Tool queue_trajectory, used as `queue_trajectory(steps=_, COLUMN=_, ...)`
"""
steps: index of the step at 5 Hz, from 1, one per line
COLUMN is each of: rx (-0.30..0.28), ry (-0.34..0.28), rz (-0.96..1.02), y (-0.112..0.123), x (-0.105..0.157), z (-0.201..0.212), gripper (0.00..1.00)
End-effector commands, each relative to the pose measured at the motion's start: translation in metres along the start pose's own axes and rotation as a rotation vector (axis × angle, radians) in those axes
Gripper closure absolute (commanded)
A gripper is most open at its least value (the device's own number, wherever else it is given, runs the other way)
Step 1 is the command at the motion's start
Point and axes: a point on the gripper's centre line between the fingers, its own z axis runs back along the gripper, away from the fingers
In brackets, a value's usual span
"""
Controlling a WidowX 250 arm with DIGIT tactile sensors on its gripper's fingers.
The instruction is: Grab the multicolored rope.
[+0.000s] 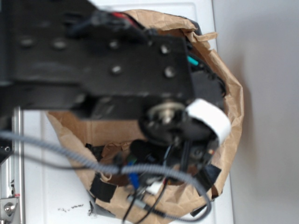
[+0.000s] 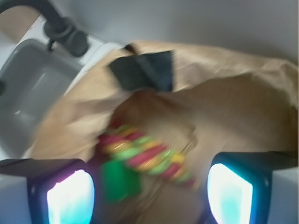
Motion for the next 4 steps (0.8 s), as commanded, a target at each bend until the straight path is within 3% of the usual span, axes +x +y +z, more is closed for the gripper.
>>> queue_trajectory(steps=1, rx=0.074, ry=-0.154, rz=-0.133, y=0.016, x=-0.008, z=-0.017, gripper=0.00)
queue_trajectory(steps=2, rx=0.101, ry=-0.153, rz=-0.187, y=0.015, x=-0.013, z=-0.027, gripper=0.00)
queue_trajectory(steps=3, rx=0.128, ry=-0.100, rz=-0.258, y=0.007, x=-0.025, z=-0.041, gripper=0.00)
queue_trajectory(steps=4, rx=0.104, ry=-0.060, rz=-0.320, y=-0.013, x=-0.037, z=-0.044, gripper=0.00)
